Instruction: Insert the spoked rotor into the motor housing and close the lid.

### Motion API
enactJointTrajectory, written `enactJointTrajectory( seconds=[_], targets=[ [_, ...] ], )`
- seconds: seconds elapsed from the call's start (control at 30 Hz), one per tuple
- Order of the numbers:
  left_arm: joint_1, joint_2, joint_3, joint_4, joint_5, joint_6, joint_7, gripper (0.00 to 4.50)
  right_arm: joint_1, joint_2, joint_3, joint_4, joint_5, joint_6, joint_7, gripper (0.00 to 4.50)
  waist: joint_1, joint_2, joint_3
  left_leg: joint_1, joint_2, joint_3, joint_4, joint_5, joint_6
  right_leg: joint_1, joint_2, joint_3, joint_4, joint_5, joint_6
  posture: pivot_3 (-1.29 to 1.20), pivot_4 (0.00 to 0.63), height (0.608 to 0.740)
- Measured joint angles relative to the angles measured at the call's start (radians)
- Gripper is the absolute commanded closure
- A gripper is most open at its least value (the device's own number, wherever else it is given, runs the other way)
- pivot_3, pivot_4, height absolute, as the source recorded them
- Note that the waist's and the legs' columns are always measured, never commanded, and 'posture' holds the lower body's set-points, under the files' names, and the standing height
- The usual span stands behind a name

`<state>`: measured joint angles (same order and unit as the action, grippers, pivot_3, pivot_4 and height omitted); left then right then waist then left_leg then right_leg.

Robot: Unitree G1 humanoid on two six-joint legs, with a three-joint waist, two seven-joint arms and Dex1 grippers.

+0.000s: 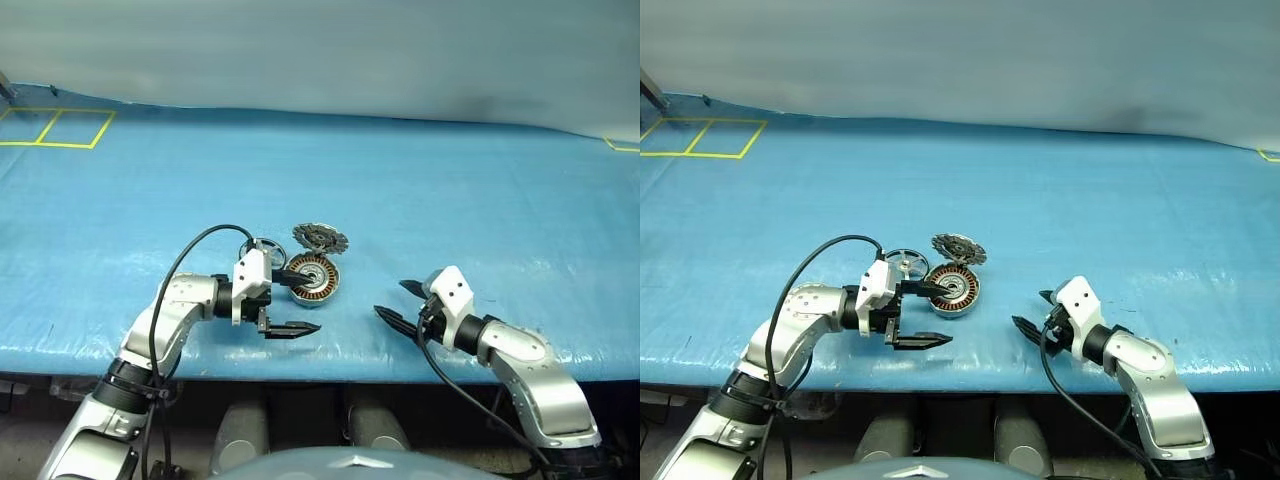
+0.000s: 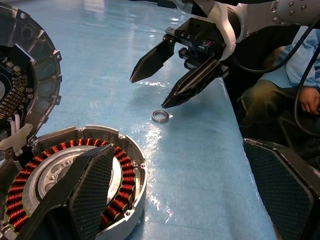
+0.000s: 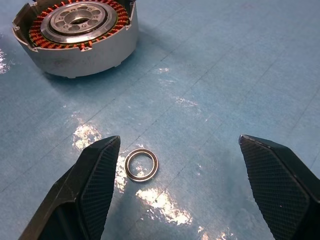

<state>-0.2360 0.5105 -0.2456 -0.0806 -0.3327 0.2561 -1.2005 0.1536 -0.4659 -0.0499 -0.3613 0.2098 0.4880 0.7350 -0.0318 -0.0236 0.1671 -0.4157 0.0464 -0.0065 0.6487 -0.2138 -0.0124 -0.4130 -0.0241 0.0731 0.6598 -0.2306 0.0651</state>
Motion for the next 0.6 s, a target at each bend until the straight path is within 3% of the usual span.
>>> enactJointTrajectory(
  seconds=[0.4, 0.5, 0.6],
  targets=[
    [-0.004, -0.005, -0.002, 0.035, 0.016, -0.027, 0.002, 0.00, 0.026, -0.001, 0.051, 0.014, 0.005, -0.027, -0.016, 0.50, 0.001, 0.000, 0.000, 0.000, 0.000, 0.000, 0.000, 0.000, 0.000, 0.000, 0.000, 0.000, 0.000, 0.000, 0.000, 0.00, 0.150, 0.740],
    [-0.005, -0.011, -0.003, 0.036, 0.019, -0.030, 0.004, 0.00, 0.026, -0.003, 0.060, 0.037, 0.000, -0.043, -0.026, 1.06, 0.002, 0.000, 0.000, 0.000, 0.000, 0.000, 0.000, 0.000, 0.000, 0.000, 0.000, 0.000, 0.000, 0.000, 0.000, 0.00, 0.150, 0.740],
    [-0.008, -0.015, -0.003, 0.036, 0.021, -0.035, 0.007, 0.00, 0.025, -0.017, 0.065, 0.046, -0.015, -0.059, -0.040, 2.09, 0.002, 0.000, 0.000, 0.000, 0.000, 0.000, 0.000, 0.000, 0.000, 0.000, 0.000, 0.000, 0.000, 0.000, 0.000, 0.00, 0.150, 0.740]
  ],
)
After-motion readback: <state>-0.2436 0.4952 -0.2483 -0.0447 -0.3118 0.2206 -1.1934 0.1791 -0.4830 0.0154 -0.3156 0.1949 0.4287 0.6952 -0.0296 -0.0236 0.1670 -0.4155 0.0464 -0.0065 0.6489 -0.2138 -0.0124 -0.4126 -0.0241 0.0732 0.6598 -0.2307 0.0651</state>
